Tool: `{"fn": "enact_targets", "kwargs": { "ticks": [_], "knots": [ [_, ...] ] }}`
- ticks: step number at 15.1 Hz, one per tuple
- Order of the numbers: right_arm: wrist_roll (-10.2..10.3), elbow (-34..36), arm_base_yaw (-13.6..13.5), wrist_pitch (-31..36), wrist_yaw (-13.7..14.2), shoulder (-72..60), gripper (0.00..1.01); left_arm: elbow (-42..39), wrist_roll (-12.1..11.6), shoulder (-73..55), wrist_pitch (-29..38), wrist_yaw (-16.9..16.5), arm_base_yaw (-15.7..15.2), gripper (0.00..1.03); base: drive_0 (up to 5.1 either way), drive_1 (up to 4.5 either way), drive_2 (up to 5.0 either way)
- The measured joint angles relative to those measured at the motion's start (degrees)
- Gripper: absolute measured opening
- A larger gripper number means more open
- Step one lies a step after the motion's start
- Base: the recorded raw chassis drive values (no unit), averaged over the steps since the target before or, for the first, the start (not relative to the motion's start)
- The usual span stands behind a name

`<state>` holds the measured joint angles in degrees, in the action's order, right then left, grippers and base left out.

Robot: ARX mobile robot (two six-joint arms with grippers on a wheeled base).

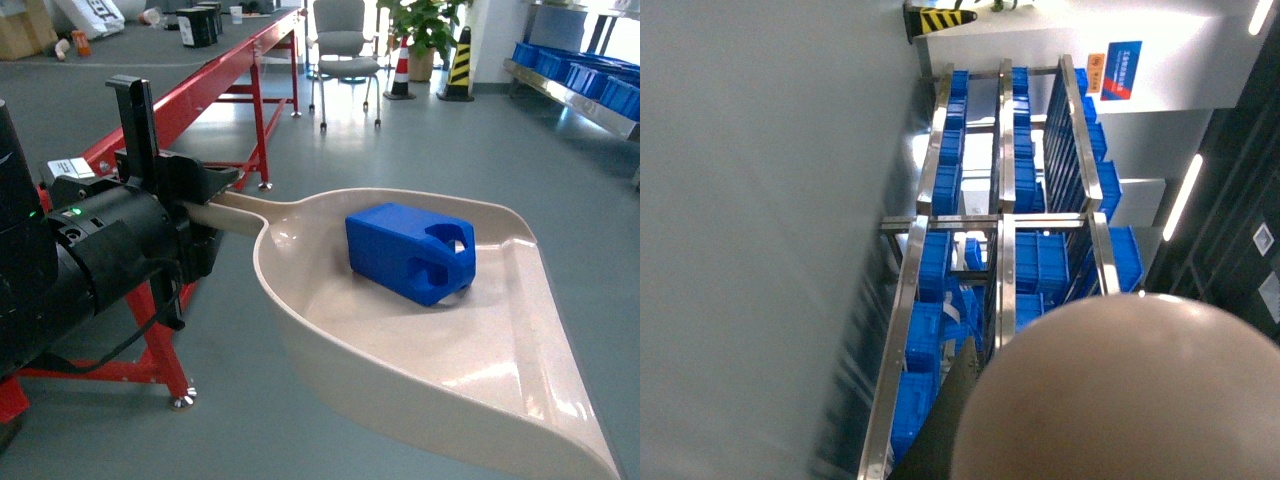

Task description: Place part in tray to right shelf

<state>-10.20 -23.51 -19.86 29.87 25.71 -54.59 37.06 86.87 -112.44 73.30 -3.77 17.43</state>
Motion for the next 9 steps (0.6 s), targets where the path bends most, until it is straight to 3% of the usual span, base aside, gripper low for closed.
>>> {"fn": "enact_targets", "kwargs": {
  "ticks": [1, 6, 9],
  "knots": [
    [0.0, 0.0, 0.0, 0.0, 0.0, 0.0, 0.98, 0.0, -0.1, 0.0, 0.0, 0.0, 0.0, 0.12, 5.0, -2.48, -2.5],
    [0.0, 0.0, 0.0, 0.0, 0.2, 0.0, 0.98, 0.0, 0.1, 0.0, 0.1, -0.2, 0.2, 0.12, 0.0, 0.0, 0.0],
    [0.0, 0.0, 0.0, 0.2, 0.2, 0.3, 0.98, -0.2, 0.2, 0.1, 0.3, 0.2, -0.1, 0.12, 0.0, 4.28, -4.4]
  ]
}}
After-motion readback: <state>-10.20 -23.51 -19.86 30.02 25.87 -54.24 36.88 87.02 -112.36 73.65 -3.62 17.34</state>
